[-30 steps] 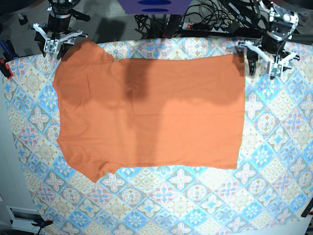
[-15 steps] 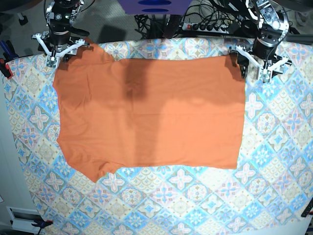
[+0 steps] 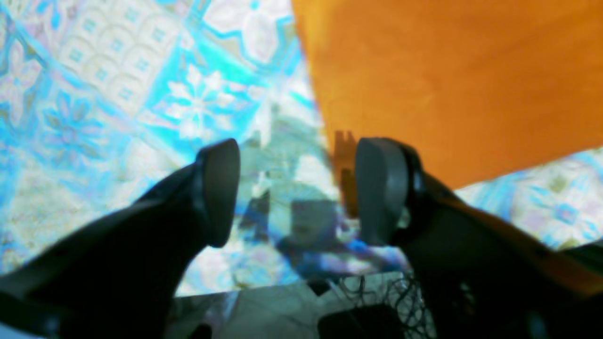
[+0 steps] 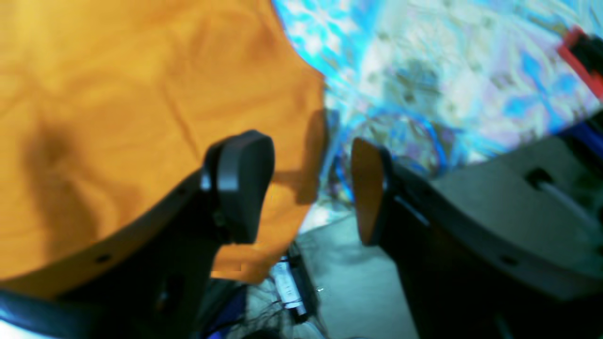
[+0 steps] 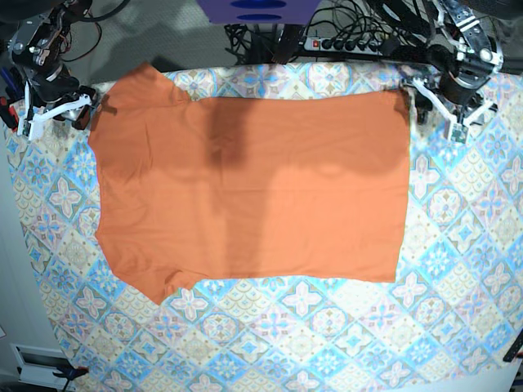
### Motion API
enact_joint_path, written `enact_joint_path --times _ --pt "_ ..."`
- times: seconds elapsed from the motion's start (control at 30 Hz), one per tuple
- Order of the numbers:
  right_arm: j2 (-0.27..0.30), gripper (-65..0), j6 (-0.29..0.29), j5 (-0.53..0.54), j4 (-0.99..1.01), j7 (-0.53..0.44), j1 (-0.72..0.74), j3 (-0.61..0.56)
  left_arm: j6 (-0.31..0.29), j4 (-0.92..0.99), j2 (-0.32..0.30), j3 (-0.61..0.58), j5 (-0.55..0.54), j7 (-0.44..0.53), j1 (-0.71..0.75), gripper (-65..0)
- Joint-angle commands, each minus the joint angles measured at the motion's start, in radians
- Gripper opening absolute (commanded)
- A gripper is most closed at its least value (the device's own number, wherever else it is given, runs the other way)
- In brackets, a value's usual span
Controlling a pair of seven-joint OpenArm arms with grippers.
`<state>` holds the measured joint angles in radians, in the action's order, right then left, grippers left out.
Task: Fold the T-shirt properly
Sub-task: 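Position both open grippers at the shirt's shoulder edges near the collar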
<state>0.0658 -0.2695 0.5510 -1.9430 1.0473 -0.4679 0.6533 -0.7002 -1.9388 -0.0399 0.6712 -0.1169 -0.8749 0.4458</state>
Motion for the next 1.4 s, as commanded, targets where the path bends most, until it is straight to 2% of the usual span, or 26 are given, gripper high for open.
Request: enact_joint_path --times 0.0,0.1,0.27,0.37,0.47,0.63,0.73,0.83,1.0,1.2,1.37 --pt "0.010 -35.5 -0.004 0.014 -0.011 0.001 -0.004 0.012 0.002 -0.015 -0.019 0.018 -0.042 -0.016 0.003 -33.7" --pt "0.010 -35.5 -0.006 0.042 -0.009 0.032 0.001 0.015 0.002 -0.017 -0.041 0.043 -0.086 -0.039 0.003 -38.8" --pt "0.010 -35.3 -0.007 0.097 -0.008 0.097 0.010 0.007 0.002 -0.012 -0.064 0.045 -0.083 -0.039 0.002 -39.4" --pt "0.010 -35.2 -0.007 0.114 -0.005 0.146 0.037 0.007 0.002 -0.001 -0.059 0.045 -0.028 -0.039 -0.003 -39.4" --pt "0.010 -35.2 -0.007 0.113 0.009 0.150 0.057 -0.002 0.002 0.052 -0.058 0.045 0.016 -0.039 -0.040 -39.4" --pt "0.010 -35.1 -0.007 -0.012 0.012 0.141 0.057 -0.054 0.002 0.088 -0.058 0.045 0.049 -0.039 -0.051 -39.4" --pt "0.009 -35.1 -0.007 -0.078 0.012 0.095 0.056 -0.102 0.002 0.088 -0.058 0.045 0.047 -0.039 -0.051 -39.4" --pt "0.007 -35.1 -0.006 -0.082 0.012 0.055 0.051 -0.134 0.002 0.083 -0.058 0.045 0.043 -0.039 -0.051 -39.4" --pt "0.007 -35.1 0.000 -0.085 0.015 0.054 0.050 -0.131 0.002 0.085 -0.056 0.045 0.041 -0.039 -0.048 -39.4" --pt "-0.030 -35.0 -0.006 -0.225 0.064 0.044 0.054 -0.123 0.002 0.085 -0.031 0.040 0.043 -0.039 -0.045 -39.8" --pt "-0.036 -35.0 -0.030 -0.231 0.090 0.044 0.054 -0.114 0.002 0.086 -0.030 0.040 0.049 -0.042 -0.045 -40.0"
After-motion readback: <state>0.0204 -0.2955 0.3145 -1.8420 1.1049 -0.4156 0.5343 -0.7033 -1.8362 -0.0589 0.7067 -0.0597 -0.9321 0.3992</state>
